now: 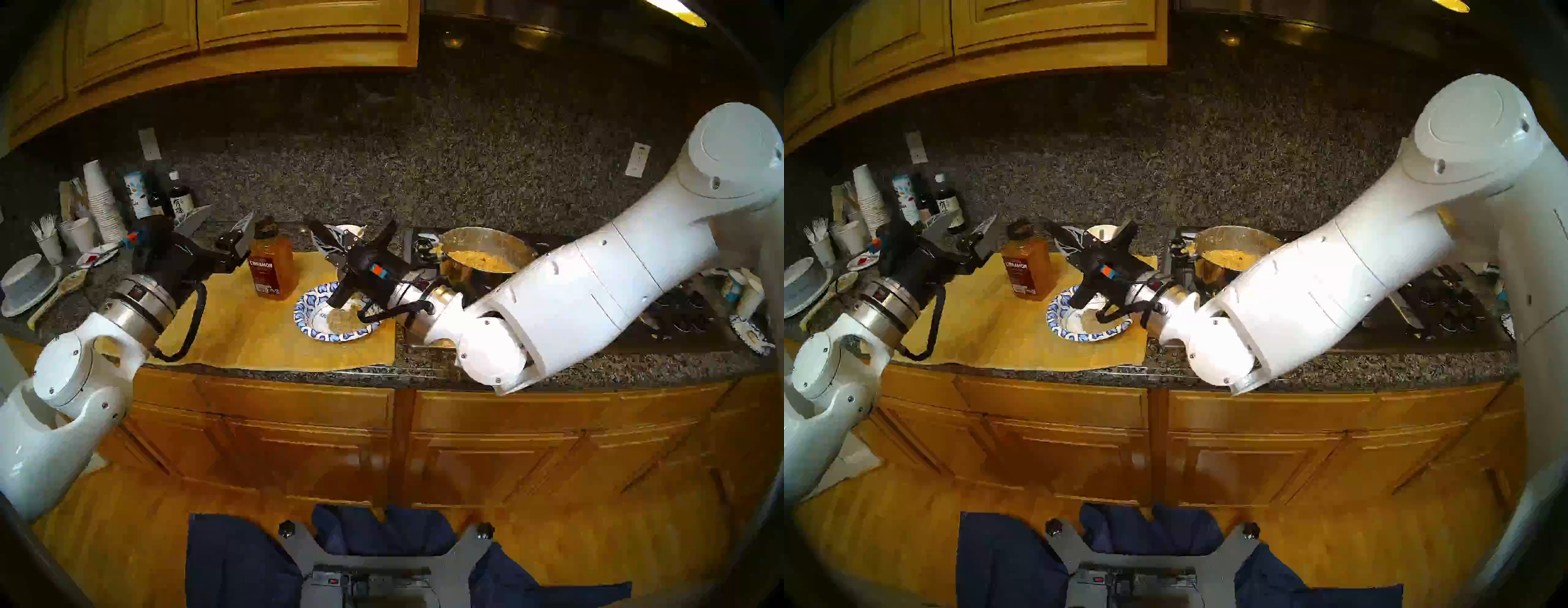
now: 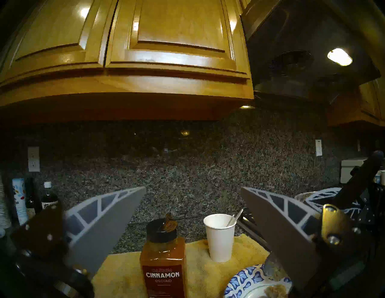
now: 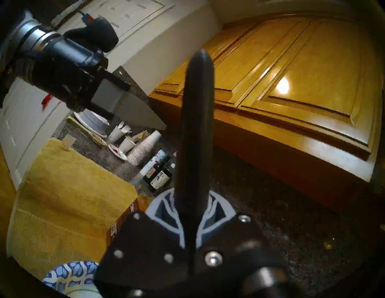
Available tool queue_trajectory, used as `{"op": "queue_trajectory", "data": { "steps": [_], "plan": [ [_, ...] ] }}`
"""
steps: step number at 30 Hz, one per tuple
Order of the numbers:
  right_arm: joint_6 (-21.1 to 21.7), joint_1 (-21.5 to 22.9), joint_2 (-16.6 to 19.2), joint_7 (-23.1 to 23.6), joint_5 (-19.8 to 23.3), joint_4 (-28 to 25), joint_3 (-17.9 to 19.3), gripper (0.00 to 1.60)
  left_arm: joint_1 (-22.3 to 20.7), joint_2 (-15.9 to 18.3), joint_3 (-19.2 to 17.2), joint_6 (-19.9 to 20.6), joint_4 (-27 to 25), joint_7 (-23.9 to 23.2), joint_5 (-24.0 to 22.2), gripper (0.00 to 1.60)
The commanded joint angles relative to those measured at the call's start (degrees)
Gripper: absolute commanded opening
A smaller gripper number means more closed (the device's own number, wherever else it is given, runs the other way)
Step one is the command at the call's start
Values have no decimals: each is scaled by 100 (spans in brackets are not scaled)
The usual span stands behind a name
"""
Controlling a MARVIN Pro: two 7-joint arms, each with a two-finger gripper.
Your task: Scoop oatmeal into bowl, add cinnamon, and put a spoon inside bowl
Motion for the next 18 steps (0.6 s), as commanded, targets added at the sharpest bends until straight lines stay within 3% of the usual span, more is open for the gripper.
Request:
{"op": "queue_trajectory", "data": {
  "steps": [1,5,17,18],
  "plan": [
    [-360,279,397,-162,395,-58,352,0,-101,3,-128,-69,-69,-5,12,160],
    [-642,281,598,45,803,-97,480,0,-103,5,-124,-67,-68,-3,12,160],
    [-1485,97,1084,883,2667,-102,1103,0,-104,7,-120,-64,-67,0,11,160],
    [-1485,97,1084,883,2667,-102,1103,0,-104,7,-120,-64,-67,0,11,160]
  ]
}}
